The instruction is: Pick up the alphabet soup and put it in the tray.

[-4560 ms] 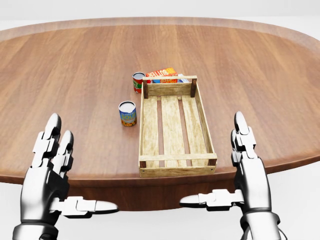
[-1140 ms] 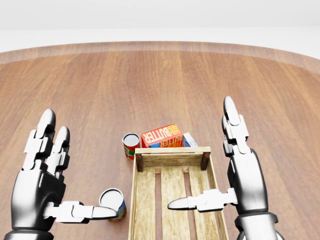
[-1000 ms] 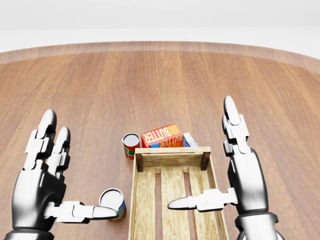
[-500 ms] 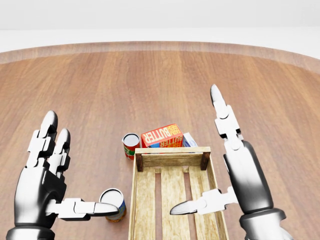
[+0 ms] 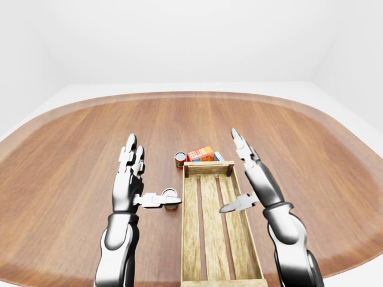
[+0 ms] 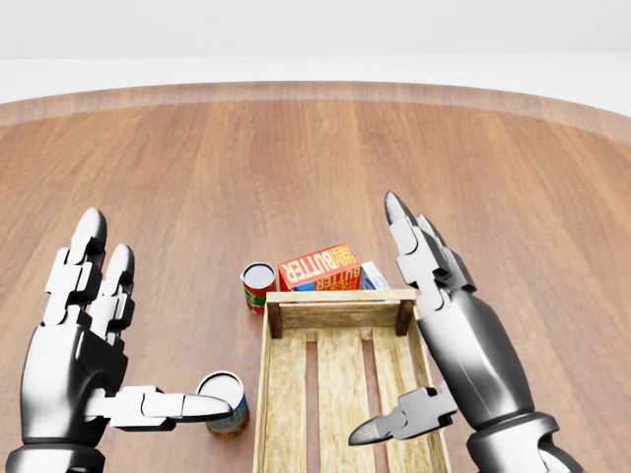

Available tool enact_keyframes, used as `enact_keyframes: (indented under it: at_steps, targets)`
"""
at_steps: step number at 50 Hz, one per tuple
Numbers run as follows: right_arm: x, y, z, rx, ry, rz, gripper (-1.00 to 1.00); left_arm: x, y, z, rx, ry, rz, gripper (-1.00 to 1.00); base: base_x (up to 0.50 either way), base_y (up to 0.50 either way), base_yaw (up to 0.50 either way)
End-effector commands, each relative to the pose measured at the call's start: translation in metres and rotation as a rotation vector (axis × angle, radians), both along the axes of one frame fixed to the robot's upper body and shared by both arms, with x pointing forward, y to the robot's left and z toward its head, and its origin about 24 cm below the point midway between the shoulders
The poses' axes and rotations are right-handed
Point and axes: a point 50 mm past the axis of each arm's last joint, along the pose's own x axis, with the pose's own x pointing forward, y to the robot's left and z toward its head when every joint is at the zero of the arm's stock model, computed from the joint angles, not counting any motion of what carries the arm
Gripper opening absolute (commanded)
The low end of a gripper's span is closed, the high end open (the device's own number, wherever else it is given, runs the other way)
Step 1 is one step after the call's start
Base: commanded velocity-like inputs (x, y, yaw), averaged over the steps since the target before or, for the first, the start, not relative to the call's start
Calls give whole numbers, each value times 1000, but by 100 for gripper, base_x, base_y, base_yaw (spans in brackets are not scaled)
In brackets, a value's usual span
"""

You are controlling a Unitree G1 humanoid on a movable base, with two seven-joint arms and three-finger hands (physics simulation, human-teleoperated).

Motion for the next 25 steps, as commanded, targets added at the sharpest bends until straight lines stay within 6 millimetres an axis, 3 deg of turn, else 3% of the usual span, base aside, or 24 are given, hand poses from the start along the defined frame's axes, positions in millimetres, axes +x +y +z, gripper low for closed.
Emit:
enact_keyframes:
  at_steps: [1,10,25]
  targets:
    - [-6,-11,5,-44,-5,-35,99,0,0,0,-4,-2,-1,100,0,0,0]
    - [-14,-27,5,6,12,-66,98,0,-1,-2,1,9,-7,100,0,0,0]
    - [-13,-24,1,1,27,-61,98,-3,-3,1,9,-3,-21,100,0,0,0]
